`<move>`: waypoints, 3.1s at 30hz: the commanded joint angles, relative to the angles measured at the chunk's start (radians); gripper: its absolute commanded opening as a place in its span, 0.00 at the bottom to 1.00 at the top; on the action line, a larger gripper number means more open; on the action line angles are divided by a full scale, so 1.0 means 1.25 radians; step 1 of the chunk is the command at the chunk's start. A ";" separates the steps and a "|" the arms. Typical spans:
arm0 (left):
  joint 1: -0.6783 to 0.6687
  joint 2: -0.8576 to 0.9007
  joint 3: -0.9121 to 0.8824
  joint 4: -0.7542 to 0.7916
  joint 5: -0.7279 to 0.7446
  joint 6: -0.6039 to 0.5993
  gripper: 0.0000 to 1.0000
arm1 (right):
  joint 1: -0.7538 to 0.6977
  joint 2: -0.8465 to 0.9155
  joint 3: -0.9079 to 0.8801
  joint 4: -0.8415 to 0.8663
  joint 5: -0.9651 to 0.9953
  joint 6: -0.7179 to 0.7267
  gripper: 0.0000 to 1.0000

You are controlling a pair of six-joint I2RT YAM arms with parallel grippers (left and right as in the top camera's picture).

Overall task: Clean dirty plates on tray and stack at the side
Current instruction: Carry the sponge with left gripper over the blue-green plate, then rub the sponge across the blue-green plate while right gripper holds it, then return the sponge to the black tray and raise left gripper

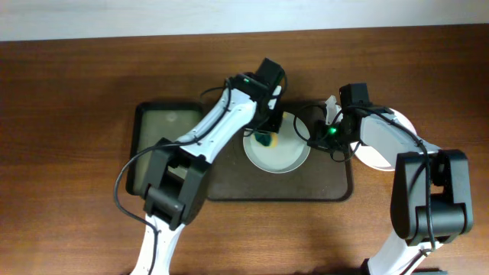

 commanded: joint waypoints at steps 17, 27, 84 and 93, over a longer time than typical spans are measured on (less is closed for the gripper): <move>-0.027 0.067 -0.001 -0.002 -0.176 -0.046 0.00 | 0.000 -0.001 0.009 0.000 -0.007 -0.008 0.04; -0.041 0.135 -0.001 0.002 -0.149 -0.042 0.00 | 0.000 -0.001 0.009 0.000 -0.007 -0.008 0.04; 0.401 -0.140 -0.034 -0.302 -0.203 0.019 0.69 | 0.028 -0.001 0.009 0.018 -0.007 -0.029 0.04; 0.457 -0.461 -0.021 -0.233 -0.204 0.003 1.00 | 0.031 -0.001 0.009 0.002 -0.004 -0.029 0.17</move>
